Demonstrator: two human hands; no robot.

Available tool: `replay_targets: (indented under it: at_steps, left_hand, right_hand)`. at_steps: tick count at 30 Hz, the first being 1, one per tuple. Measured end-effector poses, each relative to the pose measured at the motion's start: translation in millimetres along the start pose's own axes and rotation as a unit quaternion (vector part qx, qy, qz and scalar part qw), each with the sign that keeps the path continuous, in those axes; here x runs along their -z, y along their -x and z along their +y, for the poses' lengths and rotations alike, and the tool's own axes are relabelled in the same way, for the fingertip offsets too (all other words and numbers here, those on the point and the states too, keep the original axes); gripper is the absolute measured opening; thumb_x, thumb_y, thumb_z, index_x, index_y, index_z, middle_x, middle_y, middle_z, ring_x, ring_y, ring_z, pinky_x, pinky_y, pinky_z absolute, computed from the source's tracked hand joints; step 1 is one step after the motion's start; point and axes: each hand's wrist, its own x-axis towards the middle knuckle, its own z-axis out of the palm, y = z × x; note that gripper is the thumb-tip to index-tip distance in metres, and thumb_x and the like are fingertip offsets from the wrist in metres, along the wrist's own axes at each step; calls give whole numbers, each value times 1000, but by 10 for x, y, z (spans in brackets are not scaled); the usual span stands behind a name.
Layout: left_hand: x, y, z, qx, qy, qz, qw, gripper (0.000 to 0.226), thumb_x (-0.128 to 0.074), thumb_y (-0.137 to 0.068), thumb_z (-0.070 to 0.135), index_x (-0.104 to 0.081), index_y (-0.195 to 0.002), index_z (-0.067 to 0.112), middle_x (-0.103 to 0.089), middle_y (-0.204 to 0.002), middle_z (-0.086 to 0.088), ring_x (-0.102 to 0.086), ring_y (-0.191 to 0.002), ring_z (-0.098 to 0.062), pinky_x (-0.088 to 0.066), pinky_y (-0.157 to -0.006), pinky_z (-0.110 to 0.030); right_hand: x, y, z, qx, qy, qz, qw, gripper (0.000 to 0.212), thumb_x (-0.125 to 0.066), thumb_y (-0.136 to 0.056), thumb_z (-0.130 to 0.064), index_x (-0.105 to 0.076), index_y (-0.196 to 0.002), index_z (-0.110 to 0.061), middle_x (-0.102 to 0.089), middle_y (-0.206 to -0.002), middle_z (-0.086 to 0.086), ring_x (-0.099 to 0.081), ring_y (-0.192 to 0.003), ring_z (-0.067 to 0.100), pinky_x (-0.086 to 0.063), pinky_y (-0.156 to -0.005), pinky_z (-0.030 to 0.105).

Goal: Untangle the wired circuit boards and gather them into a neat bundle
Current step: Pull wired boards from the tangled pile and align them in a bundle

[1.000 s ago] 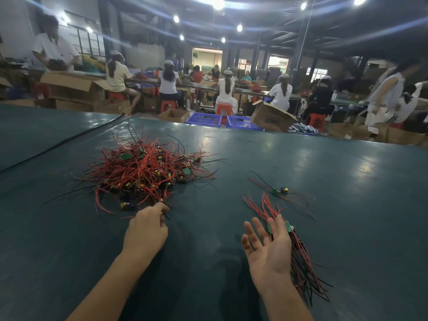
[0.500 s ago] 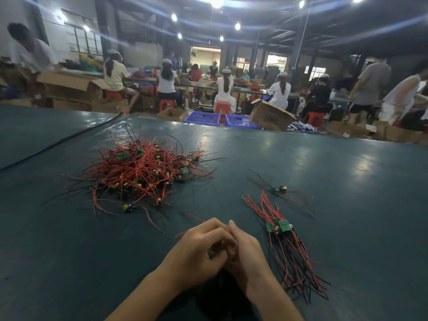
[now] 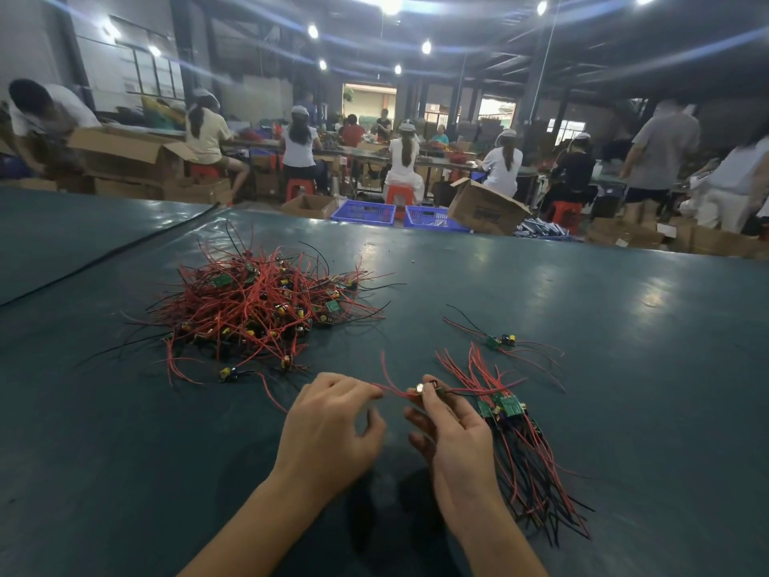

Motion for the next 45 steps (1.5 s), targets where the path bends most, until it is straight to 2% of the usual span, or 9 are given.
replay_targets:
  at_steps: [5,9,14,23,27,33,38,42,45]
  left_hand:
    - [-20,-16,77,189,238,-128,944,64,-34,-90,69,-72,-75,20,-69,-67,3,-61,-57,-13,-51,-57,-34]
    - [-48,-45,178,261,406,-101,870,43,-45,-88,53,-72,-90,19,-69,-61,0,-60,-48,-6,-43,-46,-15]
    - [-47,-78,133,308,414,-36,856,35,-46,-99,29,-76,-86,19,-71,-66,-2,-58,-49,-11,-42,-44,-19]
    - [-6,-86,176,321,464,-108,818,40,-65,-72,55,-76,-69,16,-72,-66,-6,-67,-59,-17,-49,-54,-19]
    - [30,-133,125,347,491,-80,795,39,-66,-69,52,-73,-59,15,-63,-56,-6,-54,-49,-12,-40,-46,-18]
    - [49,-137,80,348,491,-77,795,44,-66,-67,56,-73,-61,13,-64,-57,-7,-55,-51,-12,-42,-48,-19]
    - [-8,-110,131,321,481,-88,811,43,-64,-68,59,-74,-63,18,-65,-56,-5,-56,-50,-11,-41,-46,-18]
    - [-28,-88,122,295,449,-118,835,42,-69,-76,59,-76,-72,17,-66,-57,-1,-60,-54,-9,-45,-51,-19]
    - [-22,-93,95,287,445,-139,837,39,-69,-78,56,-74,-67,19,-67,-58,-2,-59,-54,-9,-42,-51,-18]
  right_hand:
    - [-12,52,-24,8,-1,-64,998,19,-64,-87,-13,-74,-100,-21,-75,-102,7,-70,-90,17,-54,-62,28]
    - [-83,108,-10,7,10,-89,996,25,-68,-72,-25,-78,-93,-16,-72,-103,21,-67,-96,37,-50,-88,56]
    - [-84,97,-2,26,49,-31,998,28,-56,-95,-24,-80,-82,-18,-69,-81,10,-61,-65,21,-49,-52,27]
    - [-92,97,15,31,78,-49,995,28,-58,-95,-26,-80,-78,-22,-76,-83,10,-73,-76,27,-60,-68,35]
    - [9,-60,-78,20,-25,52,998,29,-58,-96,-19,-78,-75,-13,-52,-63,-1,-40,-44,8,-35,-41,19]
    - [182,-164,-227,23,-117,101,988,23,-54,-99,-19,-70,-84,-11,-47,-70,-3,-29,-39,3,-23,-33,15]
    - [44,-60,-68,-10,13,54,998,29,-72,-77,-42,-74,-80,-13,-63,-66,-4,-43,-42,6,-35,-35,20]
    - [-138,47,42,1,94,7,996,24,-66,-89,-31,-80,-74,-19,-69,-80,28,-63,-70,29,-54,-70,47]
    - [-35,-33,-58,7,35,58,998,26,-64,-93,-25,-80,-72,-21,-58,-61,-1,-49,-48,13,-43,-47,26]
